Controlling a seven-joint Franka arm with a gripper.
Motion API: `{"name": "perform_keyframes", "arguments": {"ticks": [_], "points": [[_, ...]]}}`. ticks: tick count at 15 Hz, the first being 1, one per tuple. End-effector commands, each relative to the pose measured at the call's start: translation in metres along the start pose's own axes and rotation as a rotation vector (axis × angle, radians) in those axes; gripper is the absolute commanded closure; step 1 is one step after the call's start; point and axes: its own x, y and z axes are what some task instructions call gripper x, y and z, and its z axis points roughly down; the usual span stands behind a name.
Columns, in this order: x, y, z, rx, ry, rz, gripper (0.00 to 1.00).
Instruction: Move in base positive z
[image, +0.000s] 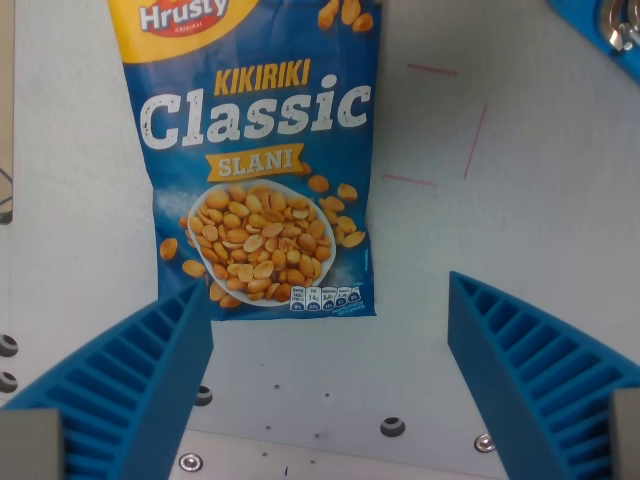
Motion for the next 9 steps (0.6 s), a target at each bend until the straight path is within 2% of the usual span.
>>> {"name": "perform_keyframes", "arguments": {"ticks": [1, 9], "points": [[0.000, 0.000, -0.007, -0.001, 0.003, 0.000, 0.00], [-0.001, 0.000, -0.047, -0.001, 0.003, 0.000, 0.00]]}}
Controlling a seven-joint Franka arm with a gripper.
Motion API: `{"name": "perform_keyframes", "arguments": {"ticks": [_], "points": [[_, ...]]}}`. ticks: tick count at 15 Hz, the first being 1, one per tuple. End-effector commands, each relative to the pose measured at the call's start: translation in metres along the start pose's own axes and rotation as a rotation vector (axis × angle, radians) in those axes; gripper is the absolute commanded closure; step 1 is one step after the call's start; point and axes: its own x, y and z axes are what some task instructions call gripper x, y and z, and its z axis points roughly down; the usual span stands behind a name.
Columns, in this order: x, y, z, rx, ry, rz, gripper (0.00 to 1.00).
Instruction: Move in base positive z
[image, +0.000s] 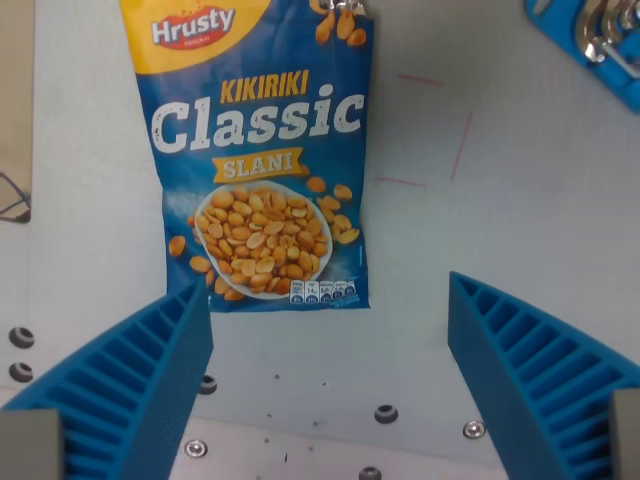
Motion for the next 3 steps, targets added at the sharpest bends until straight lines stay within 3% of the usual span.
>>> {"name": "perform_keyframes", "arguments": {"ticks": [1, 3], "points": [[-0.0044, -0.0006, -0.0194, 0.002, -0.011, 0.000, 0.00], [-0.0043, -0.0005, -0.0294, 0.002, -0.011, 0.000, 0.00]]}}
